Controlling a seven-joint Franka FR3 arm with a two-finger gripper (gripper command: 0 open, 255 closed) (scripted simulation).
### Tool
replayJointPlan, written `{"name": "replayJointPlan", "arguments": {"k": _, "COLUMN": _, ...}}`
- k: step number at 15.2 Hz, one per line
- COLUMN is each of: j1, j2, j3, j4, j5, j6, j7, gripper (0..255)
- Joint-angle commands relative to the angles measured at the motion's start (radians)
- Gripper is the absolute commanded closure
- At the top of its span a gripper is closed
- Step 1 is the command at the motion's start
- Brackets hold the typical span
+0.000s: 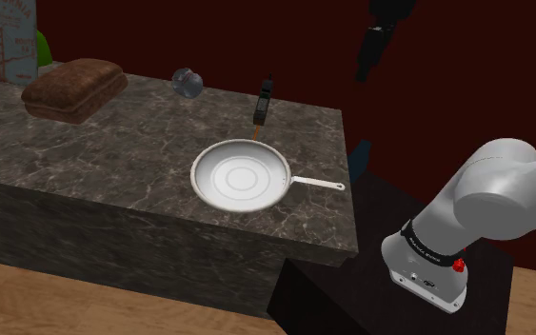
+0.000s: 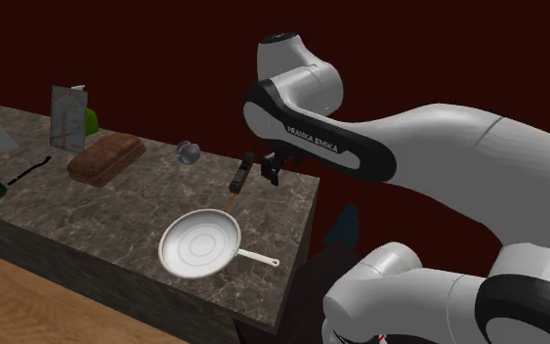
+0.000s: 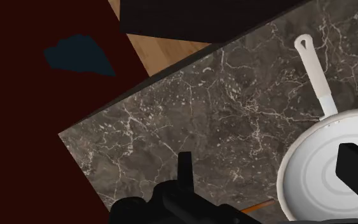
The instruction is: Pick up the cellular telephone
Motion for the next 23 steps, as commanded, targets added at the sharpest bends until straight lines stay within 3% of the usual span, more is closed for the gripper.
{"name": "replayJointPlan", "arguments": {"k": 1, "j1": 0.0, "j2": 0.0, "j3": 0.0, "j4": 0.0, "j5": 0.0, "j6": 0.0, "j7": 0.0, "gripper": 0}}
{"name": "replayJointPlan", "arguments": {"k": 12, "j1": -0.105, "j2": 0.298, "j3": 0.156, "j4": -0.006, "j5": 0.018, "j6": 0.387, "j7": 0.465, "gripper": 0}}
{"name": "replayJointPlan", "arguments": {"k": 17, "j1": -0.162, "j2": 0.475, "j3": 0.21, "j4": 0.061, "j5": -0.038, "j6": 0.522, "j7": 0.688, "gripper": 0}}
{"name": "replayJointPlan", "arguments": {"k": 23, "j1": -0.214, "j2": 0.695, "j3": 0.238, "j4": 0.191, "j5": -0.157, "j6": 0.63, "j7": 0.968, "gripper": 0}}
